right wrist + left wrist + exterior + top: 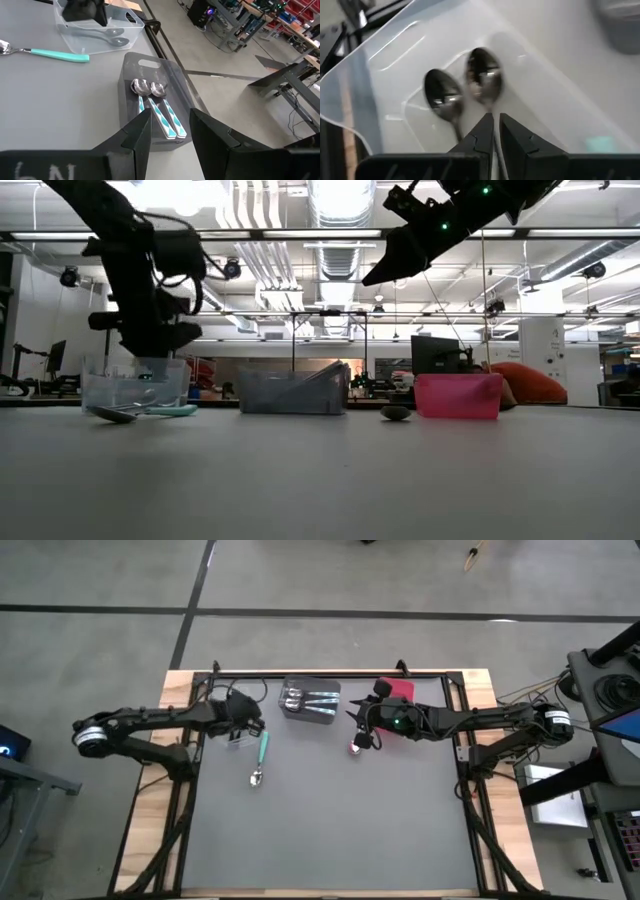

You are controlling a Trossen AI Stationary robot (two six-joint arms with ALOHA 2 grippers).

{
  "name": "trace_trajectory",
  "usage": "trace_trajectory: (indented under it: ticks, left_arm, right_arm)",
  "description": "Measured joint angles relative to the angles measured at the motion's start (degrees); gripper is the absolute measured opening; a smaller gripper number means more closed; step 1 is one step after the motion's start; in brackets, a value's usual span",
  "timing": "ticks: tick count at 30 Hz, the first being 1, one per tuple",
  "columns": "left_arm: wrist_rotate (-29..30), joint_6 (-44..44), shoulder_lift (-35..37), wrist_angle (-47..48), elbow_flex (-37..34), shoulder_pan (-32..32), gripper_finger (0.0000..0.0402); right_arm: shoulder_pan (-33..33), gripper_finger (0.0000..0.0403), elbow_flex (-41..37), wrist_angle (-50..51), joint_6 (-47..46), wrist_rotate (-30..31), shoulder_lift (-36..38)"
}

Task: Sort silverware by color (type)
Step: Put the blue patterned spoon into the black bin

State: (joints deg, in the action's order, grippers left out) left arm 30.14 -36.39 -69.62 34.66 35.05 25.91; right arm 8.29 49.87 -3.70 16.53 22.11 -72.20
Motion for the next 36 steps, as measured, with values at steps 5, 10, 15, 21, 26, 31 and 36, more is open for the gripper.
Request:
trace_trajectory:
  ticks: [5,10,15,21,26,31,36]
  left_arm:
    - [1.8,-2.3,3.8,-0.1,0.0,-7.7,0.0013]
    - [2.3,-3.4,8.1,-0.1,0.0,-16.1,0.0013]
    - [2.4,-3.4,11.3,-0.4,0.0,-25.9,0.0013]
    - [7.5,-3.4,12.7,-4.8,0.0,-37.0,0.0013]
    - [12.5,-0.8,11.8,-10.2,0.1,-45.4,0.0013]
    - [13.1,6.4,11.2,-14.3,0.1,-50.5,0.0013]
    - [14.7,15.5,11.7,-17.3,0.9,-51.1,0.0013]
  right_arm:
    - [0.0,0.0125,0.0,-0.1,-0.5,0.0,0.0]
    - [0.0,0.0125,0.0,-0.2,-1.7,0.0,0.0]
    - [0.0,0.0125,0.3,-0.4,-5.6,0.0,0.0]
    - [0.0,0.0125,0.4,-1.6,-14.0,0.0,0.0]
    - [-0.5,0.0125,0.5,2.0,-25.1,-1.2,-0.3]
    - [-3.0,0.0125,0.5,7.4,-34.5,-6.0,-0.7]
    - [-5.0,0.0125,0.5,7.3,-45.2,-6.1,-0.7]
